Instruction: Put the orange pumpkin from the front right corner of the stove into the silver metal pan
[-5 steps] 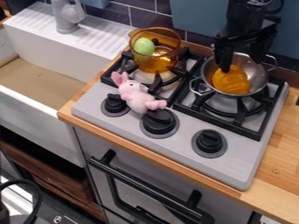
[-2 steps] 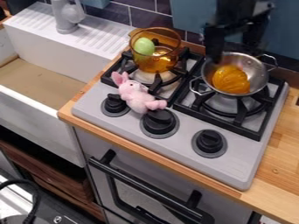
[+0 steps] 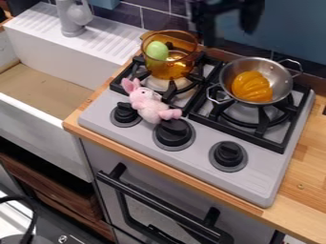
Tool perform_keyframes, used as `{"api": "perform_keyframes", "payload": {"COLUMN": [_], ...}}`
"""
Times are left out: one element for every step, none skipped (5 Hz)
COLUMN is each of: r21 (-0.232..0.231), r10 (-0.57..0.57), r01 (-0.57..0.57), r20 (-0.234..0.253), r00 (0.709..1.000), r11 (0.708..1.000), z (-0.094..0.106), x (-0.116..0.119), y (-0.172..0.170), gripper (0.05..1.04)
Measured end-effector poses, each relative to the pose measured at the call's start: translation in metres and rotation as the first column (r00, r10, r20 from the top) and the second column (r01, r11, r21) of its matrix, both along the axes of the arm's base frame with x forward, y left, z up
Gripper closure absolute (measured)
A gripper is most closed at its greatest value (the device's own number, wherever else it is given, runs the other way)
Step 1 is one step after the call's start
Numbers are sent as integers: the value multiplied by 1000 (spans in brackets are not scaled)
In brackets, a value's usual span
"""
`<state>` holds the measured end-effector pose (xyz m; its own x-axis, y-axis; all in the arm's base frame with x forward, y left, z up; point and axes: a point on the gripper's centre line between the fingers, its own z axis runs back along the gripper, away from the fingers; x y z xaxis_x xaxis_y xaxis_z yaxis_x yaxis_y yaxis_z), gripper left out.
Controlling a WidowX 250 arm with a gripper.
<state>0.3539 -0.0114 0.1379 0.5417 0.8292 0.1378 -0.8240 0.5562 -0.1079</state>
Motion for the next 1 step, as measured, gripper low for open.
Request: {"api": "perform_keyframes", "payload": {"r21": [-28], "r10": [0], "r01": [0], "r20": [25], "r00": [1000], "r11": [1000], "z": [16], "x": [-8], "y": [17], "gripper": [87]}}
